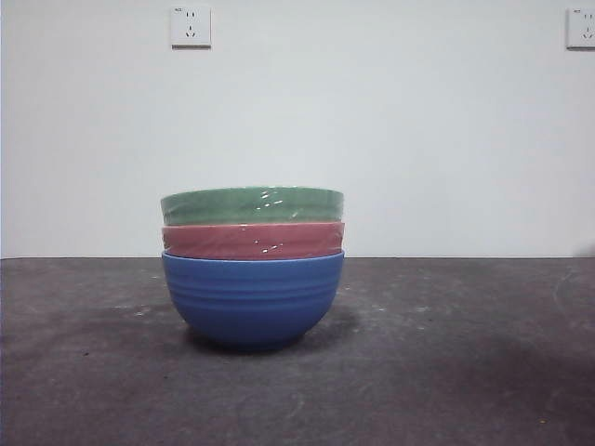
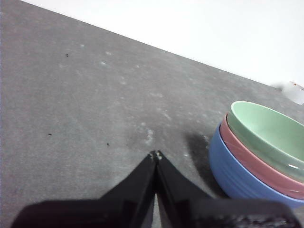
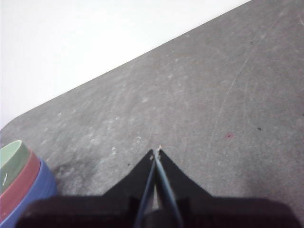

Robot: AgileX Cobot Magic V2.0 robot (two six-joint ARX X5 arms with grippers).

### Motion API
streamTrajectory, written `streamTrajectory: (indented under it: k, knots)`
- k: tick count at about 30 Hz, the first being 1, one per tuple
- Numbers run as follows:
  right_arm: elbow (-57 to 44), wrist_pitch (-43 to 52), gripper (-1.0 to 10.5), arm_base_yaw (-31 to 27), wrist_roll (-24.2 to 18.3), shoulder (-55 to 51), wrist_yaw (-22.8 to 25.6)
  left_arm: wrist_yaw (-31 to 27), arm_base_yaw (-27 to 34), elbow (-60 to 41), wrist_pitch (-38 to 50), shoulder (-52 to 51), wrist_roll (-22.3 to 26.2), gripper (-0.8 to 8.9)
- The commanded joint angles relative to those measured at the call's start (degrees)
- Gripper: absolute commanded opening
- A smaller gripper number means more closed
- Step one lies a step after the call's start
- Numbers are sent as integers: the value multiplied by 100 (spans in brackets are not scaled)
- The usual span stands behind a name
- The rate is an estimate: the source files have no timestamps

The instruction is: Pick up the green bowl on the top,put the green bowl on the left,pick up the red bowl in the middle,put the red bowl on the right

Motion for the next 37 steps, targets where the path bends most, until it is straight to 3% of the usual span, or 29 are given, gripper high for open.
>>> streamTrajectory:
  k: [1,8,13,18,22,28,33,35,37]
  knots:
    - [127,44,-12,-13,109,70,7,24,13,195,-79,85,-66,-6]
    - [1019,-118,-11,-13,105,750,-11,24,13,1051,-192,885,0,-6]
    - [1908,-348,-11,-13,-120,1578,-66,76,13,1838,-219,1794,398,-6]
    - [2813,-514,-11,-13,-647,2514,-531,496,13,2717,-293,2817,748,-6]
    - [3526,-730,-6,-13,-1211,3287,-1003,1152,13,3438,-531,3659,1104,-6]
    - [4404,-1397,1,-13,-2039,4319,-1967,2063,-4,4448,-1464,4708,1733,-5]
    - [4734,-1794,10,-11,-2387,4798,-2400,2253,-195,4968,-2210,5156,2286,5]
    - [4756,-1814,106,-7,-2406,4881,-2409,2256,-313,5031,-2267,5202,2304,89]
    - [4756,-1814,244,-7,-2404,4913,-2396,2218,-479,5036,-2243,5202,2304,256]
